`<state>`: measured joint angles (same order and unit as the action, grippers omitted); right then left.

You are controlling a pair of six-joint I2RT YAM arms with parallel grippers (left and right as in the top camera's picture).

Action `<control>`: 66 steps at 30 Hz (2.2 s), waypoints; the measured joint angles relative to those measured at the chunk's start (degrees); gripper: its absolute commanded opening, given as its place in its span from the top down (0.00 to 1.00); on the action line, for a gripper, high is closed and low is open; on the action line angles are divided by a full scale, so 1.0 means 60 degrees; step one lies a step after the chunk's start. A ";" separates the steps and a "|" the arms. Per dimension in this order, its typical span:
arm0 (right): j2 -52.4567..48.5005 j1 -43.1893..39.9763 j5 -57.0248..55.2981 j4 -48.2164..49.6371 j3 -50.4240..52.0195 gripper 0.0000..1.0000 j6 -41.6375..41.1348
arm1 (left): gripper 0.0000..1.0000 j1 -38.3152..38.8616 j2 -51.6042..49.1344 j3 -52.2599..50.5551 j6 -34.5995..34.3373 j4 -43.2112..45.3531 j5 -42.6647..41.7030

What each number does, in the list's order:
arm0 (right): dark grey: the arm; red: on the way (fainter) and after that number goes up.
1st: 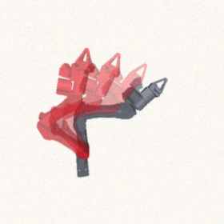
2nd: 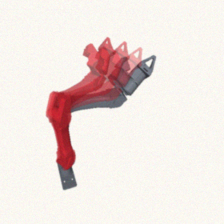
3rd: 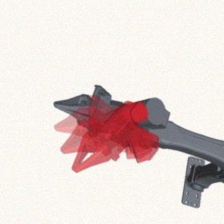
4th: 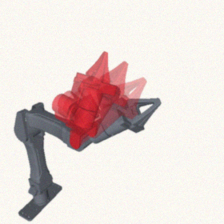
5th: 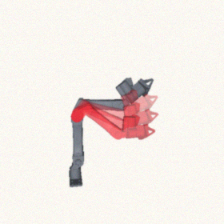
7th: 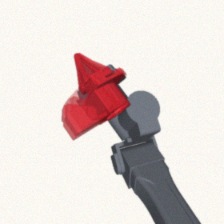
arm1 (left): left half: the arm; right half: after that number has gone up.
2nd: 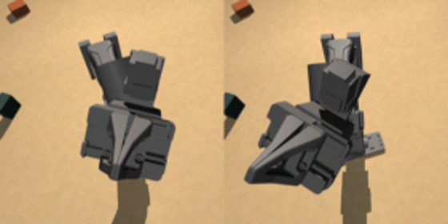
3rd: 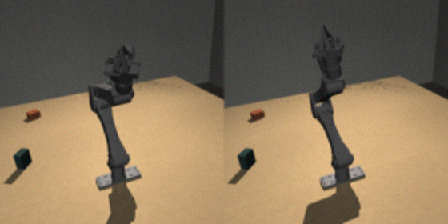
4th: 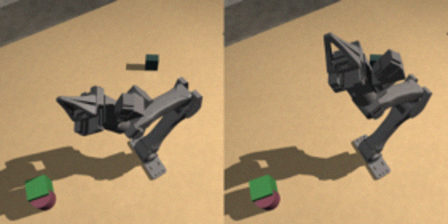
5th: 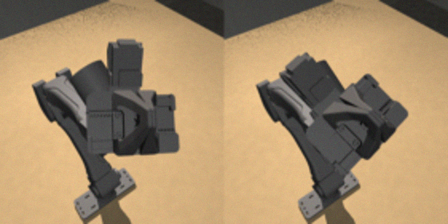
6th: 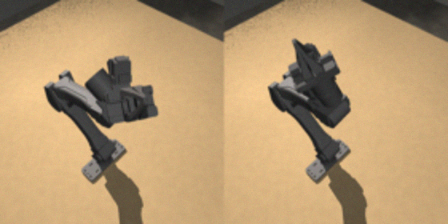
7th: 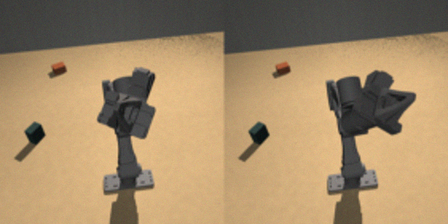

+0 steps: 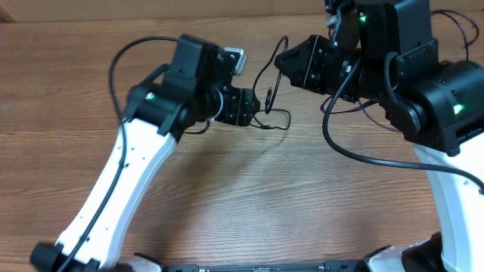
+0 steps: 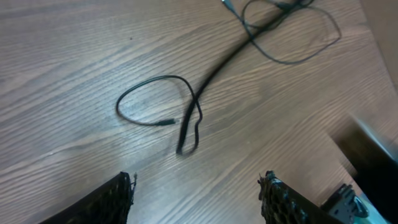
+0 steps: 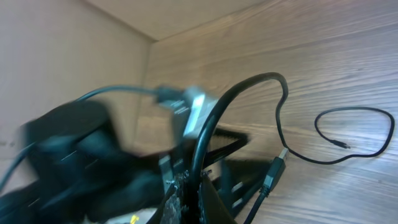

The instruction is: Untangle cables

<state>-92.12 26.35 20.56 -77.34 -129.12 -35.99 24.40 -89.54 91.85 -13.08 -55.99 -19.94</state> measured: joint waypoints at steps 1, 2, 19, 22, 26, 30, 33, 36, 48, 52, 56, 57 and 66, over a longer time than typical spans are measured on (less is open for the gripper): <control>0.0000 0.0000 0.0153 0.0066 0.0000 0.96 0.0000 | 0.31 0.0000 -0.0200 -0.0007 0.0000 0.0146 -0.0015; 0.0000 0.0000 0.0259 0.0109 0.0000 0.96 0.0000 | 0.31 0.0000 -0.0259 -0.0007 0.0000 0.0200 -0.0029; 0.0000 0.0000 -0.0080 0.0091 0.0000 0.96 -0.0044 | 0.87 0.0000 -0.0557 -0.0015 0.0499 0.0437 -0.0240; 0.0000 0.0000 -0.0317 0.0087 0.0000 0.96 -0.0044 | 0.92 0.0000 -0.0466 0.0029 0.0492 0.0080 -0.0248; 0.0000 0.0004 -0.0561 0.0131 0.0000 0.96 -0.0040 | 0.96 0.0000 -0.0135 0.0506 0.0459 -0.0484 -0.0248; 0.0004 0.0000 -0.0674 0.0404 0.0000 0.96 -0.0040 | 0.96 0.0000 0.0346 0.1330 0.0426 -0.0849 -0.0248; 0.0004 0.0000 -0.0674 0.0532 0.0000 0.96 -0.0036 | 0.95 0.0000 0.0787 0.1821 0.0375 -0.0969 -0.0248; 0.0004 0.0000 -0.0681 0.0532 0.0000 0.96 -0.0040 | 0.94 0.0000 0.1235 0.2116 0.0255 -0.0965 -0.0240; 0.0000 0.0000 -0.1086 0.0160 0.0000 0.96 -0.0033 | 0.96 0.0000 0.0634 0.2262 -0.0539 -0.2816 0.1111; -0.0091 0.0000 -0.1271 -0.0244 -0.0007 0.96 0.0004 | 0.79 0.0000 -0.0055 0.2259 -0.0725 -0.3177 0.1235; -0.0455 0.0000 -0.1446 -0.0736 -0.0025 0.96 0.0007 | 0.34 0.0000 -0.0699 0.2262 -0.0878 -0.3344 0.1381; -0.0579 0.0000 -0.1483 -0.0838 -0.0025 0.96 0.0007 | 0.23 0.0000 -0.0812 0.2259 -0.0900 -0.3384 0.1395; -0.1810 0.0000 -0.1614 -0.1377 -0.0025 0.96 0.0186 | 0.00 -0.0084 -0.1180 0.2262 -0.1045 -0.3650 0.1745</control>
<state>-102.98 26.35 10.87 -85.60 -129.27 -34.87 23.90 -96.62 105.43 -19.35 -77.89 -9.47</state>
